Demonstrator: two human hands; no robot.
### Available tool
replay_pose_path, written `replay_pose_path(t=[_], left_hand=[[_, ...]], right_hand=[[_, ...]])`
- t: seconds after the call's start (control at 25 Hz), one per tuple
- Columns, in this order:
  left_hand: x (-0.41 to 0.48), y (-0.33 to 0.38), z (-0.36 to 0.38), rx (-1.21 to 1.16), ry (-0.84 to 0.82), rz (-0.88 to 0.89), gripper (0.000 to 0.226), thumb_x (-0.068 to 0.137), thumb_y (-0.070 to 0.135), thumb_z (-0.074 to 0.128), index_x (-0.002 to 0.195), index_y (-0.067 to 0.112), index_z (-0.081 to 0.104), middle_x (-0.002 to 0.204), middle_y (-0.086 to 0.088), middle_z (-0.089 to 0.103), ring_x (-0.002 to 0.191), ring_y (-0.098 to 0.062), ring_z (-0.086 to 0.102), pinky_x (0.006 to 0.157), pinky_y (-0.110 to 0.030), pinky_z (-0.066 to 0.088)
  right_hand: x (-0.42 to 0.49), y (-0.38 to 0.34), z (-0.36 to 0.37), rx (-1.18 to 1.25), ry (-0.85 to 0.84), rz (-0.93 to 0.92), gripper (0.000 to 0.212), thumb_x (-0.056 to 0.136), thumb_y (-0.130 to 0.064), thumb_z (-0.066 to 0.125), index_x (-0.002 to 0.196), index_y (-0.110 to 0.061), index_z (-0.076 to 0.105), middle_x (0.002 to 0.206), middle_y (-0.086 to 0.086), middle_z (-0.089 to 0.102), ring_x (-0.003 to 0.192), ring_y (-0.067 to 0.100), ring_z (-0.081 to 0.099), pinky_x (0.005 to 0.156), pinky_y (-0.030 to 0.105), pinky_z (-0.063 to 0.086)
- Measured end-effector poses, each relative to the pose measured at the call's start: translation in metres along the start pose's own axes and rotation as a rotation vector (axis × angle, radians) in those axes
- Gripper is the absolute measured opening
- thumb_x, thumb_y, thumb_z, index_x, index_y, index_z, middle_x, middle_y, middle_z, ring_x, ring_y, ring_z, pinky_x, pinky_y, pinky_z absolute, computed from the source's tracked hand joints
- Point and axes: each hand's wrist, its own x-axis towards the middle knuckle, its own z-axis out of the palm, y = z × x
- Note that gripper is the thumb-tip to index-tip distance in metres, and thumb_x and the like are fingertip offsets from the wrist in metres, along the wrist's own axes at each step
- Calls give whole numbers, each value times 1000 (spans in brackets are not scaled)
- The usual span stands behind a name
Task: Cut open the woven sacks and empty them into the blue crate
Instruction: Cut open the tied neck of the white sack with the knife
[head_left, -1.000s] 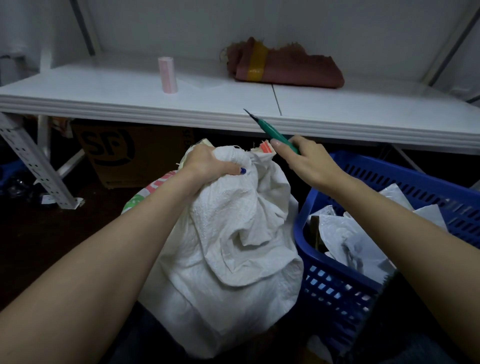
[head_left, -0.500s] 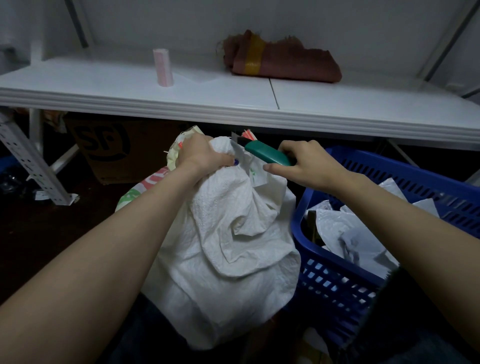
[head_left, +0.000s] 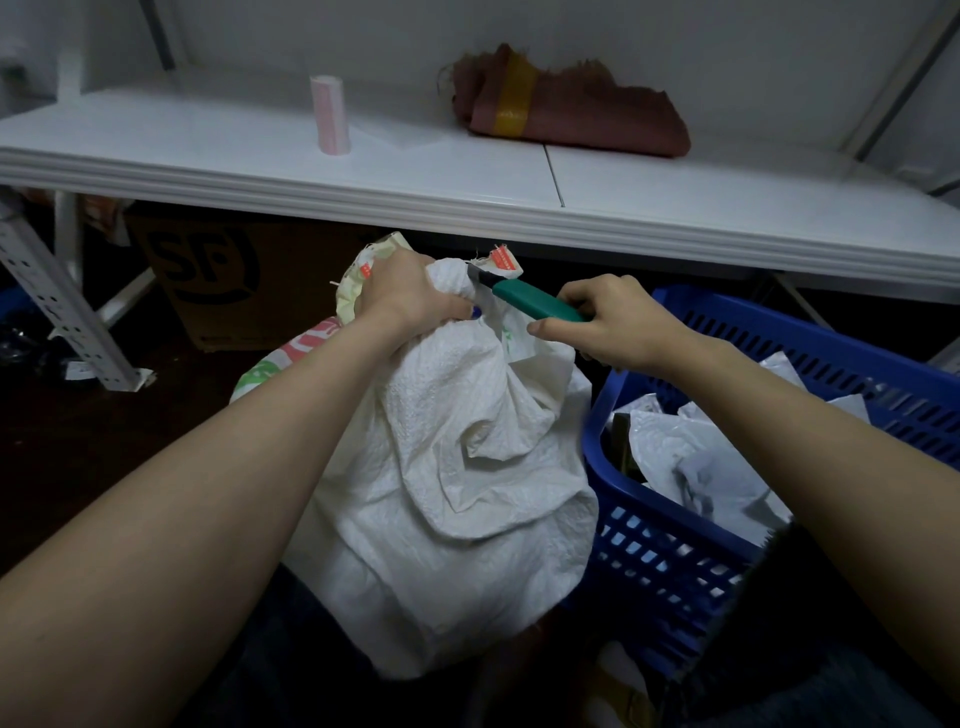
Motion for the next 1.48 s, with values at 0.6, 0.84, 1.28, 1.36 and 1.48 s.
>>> replay_pose_path(t=[0.6,0.84,1.28,1.36,1.48], left_hand=[[-2,2,1,93,57,103,36,69,39,78,94,16,66,86,-2,61,87,-24,59,70,-32,46],[-2,3,3,120,50,143,30,69,38,78,84,18,61,81,-4,63,85,-26,61,73,-37,51],[-4,2,-3,-4,-38,259,36,70,24,78,102,10,69,87,-7,70,80,-18,61,74,-29,47],[-4,3,-4,-25,-42,264,35,71,23,78,102,10,69,82,-4,65,78,-18,58,68,-27,43],[-4,4,-4,-39,-35,241,33,72,26,78,100,12,68,78,0,61,76,-14,55,63,-24,38]], right_hand=[[-8,-26,-3,652,-391,274,21,90,-11,60,108,-11,50,97,22,70,58,24,68,51,27,57],[-7,-31,-2,692,-438,259,24,92,-25,58,94,-3,50,72,16,69,54,18,66,51,25,56],[-8,-21,-4,612,-314,186,34,92,-38,56,83,-5,51,55,5,48,36,12,43,40,22,41],[-6,-20,-4,542,-255,153,35,91,-36,57,85,-2,54,55,7,50,35,13,43,40,22,40],[-3,-21,-3,476,-192,123,37,90,-36,60,80,-1,55,53,6,52,34,13,44,39,22,40]])
